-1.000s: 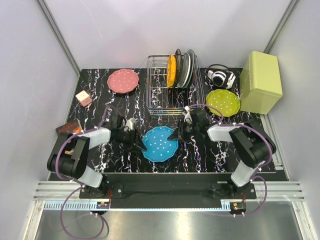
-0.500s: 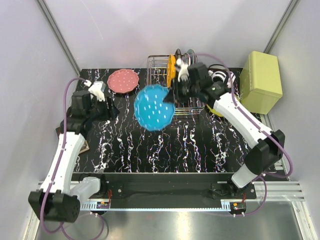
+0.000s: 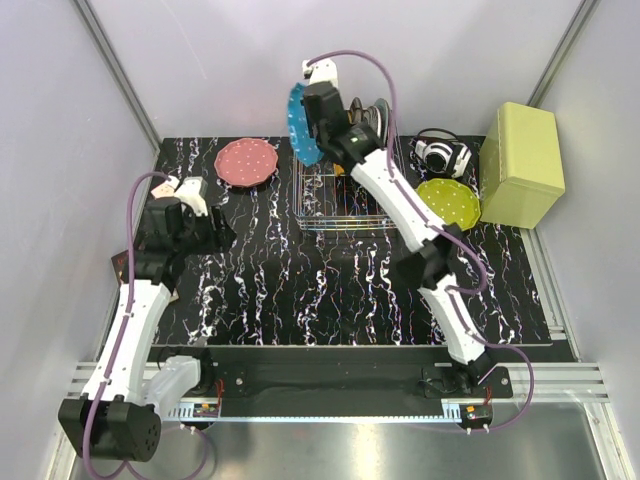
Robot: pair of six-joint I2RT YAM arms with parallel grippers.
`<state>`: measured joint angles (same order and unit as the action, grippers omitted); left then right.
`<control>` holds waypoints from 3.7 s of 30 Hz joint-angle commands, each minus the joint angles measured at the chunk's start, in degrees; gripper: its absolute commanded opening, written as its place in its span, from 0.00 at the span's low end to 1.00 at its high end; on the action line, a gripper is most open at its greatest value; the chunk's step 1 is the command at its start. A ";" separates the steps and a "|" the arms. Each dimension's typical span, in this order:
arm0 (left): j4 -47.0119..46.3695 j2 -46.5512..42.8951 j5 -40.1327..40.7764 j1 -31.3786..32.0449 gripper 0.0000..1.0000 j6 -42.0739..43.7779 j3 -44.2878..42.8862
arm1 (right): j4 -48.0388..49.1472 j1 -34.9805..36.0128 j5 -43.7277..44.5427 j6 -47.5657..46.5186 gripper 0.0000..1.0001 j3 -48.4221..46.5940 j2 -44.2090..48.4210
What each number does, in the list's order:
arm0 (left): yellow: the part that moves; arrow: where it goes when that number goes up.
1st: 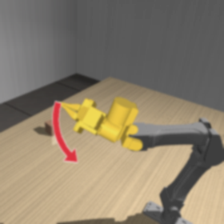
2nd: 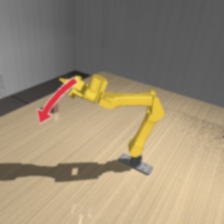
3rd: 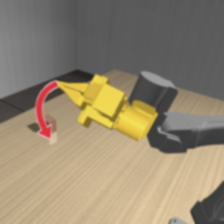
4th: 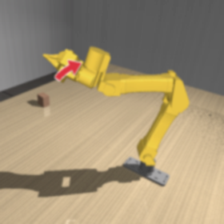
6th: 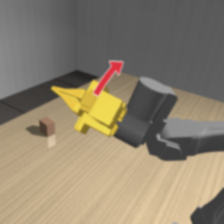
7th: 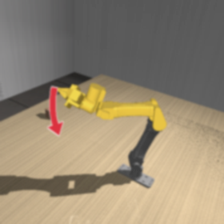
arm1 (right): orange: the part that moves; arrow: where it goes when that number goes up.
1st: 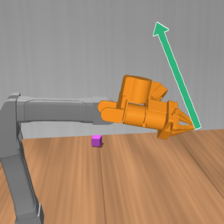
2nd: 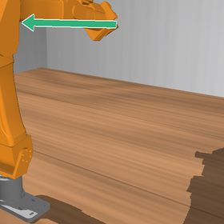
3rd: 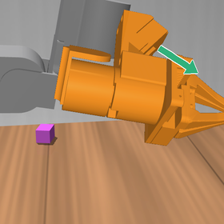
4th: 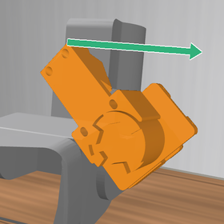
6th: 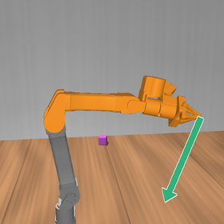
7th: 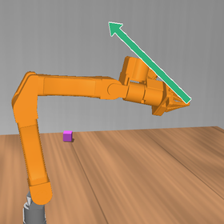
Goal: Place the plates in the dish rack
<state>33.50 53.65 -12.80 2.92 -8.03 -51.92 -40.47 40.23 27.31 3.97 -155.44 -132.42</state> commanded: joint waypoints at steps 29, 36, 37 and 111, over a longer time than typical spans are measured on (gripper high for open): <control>-9.41 -12.87 -4.34 -2.83 0.63 -6.20 13.78 | 41.86 0.73 28.50 -27.87 0.00 -3.47 -14.88; -10.03 -11.90 -4.69 -4.15 0.63 -6.38 13.95 | 42.93 0.73 29.02 -28.66 0.00 -2.77 -15.76; -10.12 -11.81 -4.78 -4.24 0.63 -6.47 14.04 | 43.80 0.73 29.20 -29.01 0.00 -2.85 -16.11; -9.50 80.29 2.59 -3.27 0.00 17.87 -72.97 | 2.86 4.51 0.48 -12.59 1.00 26.40 16.04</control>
<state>23.79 131.28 -11.14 -1.39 6.98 -118.48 -18.17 46.28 43.40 -21.65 -131.17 -121.40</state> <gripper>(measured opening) 0.010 0.932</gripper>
